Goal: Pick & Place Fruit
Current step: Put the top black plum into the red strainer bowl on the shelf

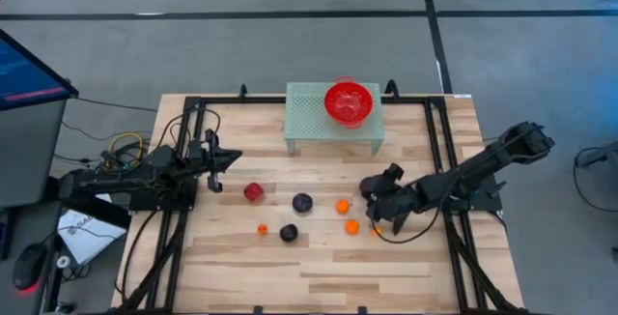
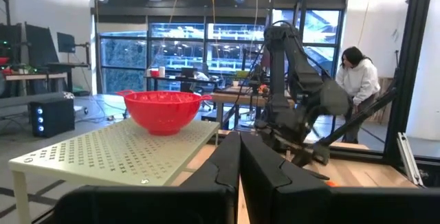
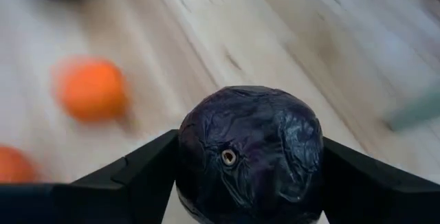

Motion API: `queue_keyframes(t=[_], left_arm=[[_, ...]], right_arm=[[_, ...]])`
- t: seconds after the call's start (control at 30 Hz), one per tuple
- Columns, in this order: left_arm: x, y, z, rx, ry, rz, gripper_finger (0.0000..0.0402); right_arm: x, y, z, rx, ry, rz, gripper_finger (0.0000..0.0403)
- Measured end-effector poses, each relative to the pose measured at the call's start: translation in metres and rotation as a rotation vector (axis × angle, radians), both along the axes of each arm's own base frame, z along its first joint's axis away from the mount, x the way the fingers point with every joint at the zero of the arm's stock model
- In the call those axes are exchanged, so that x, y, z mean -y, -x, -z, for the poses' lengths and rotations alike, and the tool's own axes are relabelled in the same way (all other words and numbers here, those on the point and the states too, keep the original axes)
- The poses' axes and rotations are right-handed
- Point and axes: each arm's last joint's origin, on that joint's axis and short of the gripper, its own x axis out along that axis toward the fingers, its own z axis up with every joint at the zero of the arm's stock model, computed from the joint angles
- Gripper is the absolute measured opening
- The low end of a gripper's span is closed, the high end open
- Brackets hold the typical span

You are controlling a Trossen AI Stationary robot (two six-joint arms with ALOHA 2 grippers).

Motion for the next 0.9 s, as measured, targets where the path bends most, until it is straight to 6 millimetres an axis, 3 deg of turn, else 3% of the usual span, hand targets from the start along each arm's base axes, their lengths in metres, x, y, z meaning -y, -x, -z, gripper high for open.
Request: queue_keyframes(t=[0.13, 0.27, 0.4, 0.5, 0.67, 0.9], left_arm=[[0.0, 0.0, 0.0, 0.002, 0.0, 0.0, 0.0002], [0.0, 0.0, 0.0, 0.004, 0.0, 0.0, 0.0002], [0.0, 0.0, 0.0, 0.008, 0.017, 0.004, 0.0002], [0.0, 0.0, 0.0, 0.011, 0.031, 0.007, 0.0002], [0.0, -0.001, 0.0, 0.005, 0.032, 0.007, 0.0002], [0.0, -0.003, 0.003, -0.021, 0.036, 0.007, 0.0002]], right_arm=[[-0.001, -0.024, -0.034, 0.164, -0.226, -0.149, 0.0291], [0.002, -0.053, -0.072, 0.479, -0.395, -0.395, 0.0291], [0.016, -0.073, -0.111, 0.803, -0.231, -0.478, 0.0291], [0.037, -0.083, -0.142, 0.96, -0.049, -0.399, 0.0291], [0.083, -0.093, -0.182, 0.936, 0.157, -0.079, 0.0291], [0.159, -0.082, -0.198, 0.535, -0.009, 0.282, 0.0291]])
